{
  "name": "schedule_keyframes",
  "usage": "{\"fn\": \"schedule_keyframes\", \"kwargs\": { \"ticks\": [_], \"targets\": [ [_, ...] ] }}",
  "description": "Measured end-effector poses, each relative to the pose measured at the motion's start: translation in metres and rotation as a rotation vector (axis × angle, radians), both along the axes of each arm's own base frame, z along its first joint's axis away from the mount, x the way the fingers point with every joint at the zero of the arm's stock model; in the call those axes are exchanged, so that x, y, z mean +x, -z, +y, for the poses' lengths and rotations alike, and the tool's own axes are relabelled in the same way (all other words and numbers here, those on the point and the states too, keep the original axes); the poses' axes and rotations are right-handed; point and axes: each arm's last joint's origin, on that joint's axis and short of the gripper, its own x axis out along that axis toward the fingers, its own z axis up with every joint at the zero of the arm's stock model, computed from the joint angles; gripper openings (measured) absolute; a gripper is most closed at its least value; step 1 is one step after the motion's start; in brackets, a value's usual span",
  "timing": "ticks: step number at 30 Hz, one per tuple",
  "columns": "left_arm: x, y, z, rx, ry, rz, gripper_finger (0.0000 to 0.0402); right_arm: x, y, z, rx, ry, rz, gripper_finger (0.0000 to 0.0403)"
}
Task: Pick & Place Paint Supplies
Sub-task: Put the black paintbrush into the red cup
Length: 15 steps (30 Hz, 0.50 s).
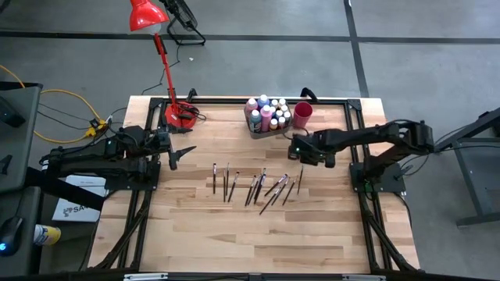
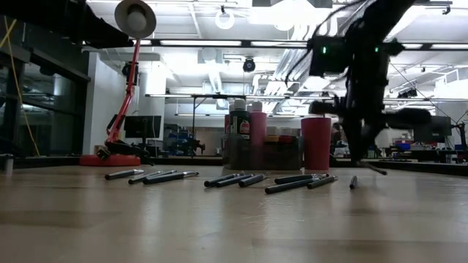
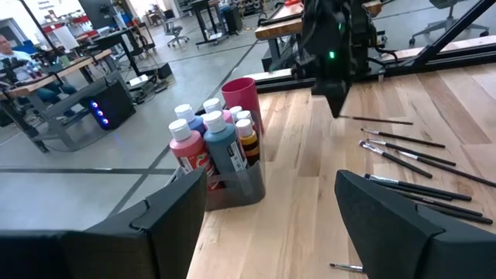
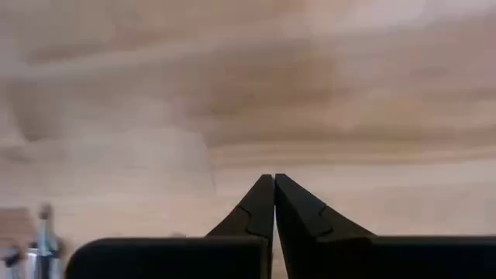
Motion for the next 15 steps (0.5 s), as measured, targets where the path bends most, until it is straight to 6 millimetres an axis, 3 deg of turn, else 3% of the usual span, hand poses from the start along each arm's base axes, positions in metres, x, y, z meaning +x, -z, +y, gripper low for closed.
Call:
{"fn": "schedule_keyframes", "kwargs": {
  "ticks": [6, 15],
  "targets": [
    [0.0, 0.0, 0.0, -0.005, 0.012, -0.002, 0.0277, 0.005, -0.037, -0.007, -0.212, -0.018, -0.084, 0.0004],
    [0.0, 0.0, 0.0, -0.034, 0.008, -0.012, 0.0277, 0.013, -0.12, -0.024, -0.775, -0.077, -0.119, 0.0004]
  ]
}}
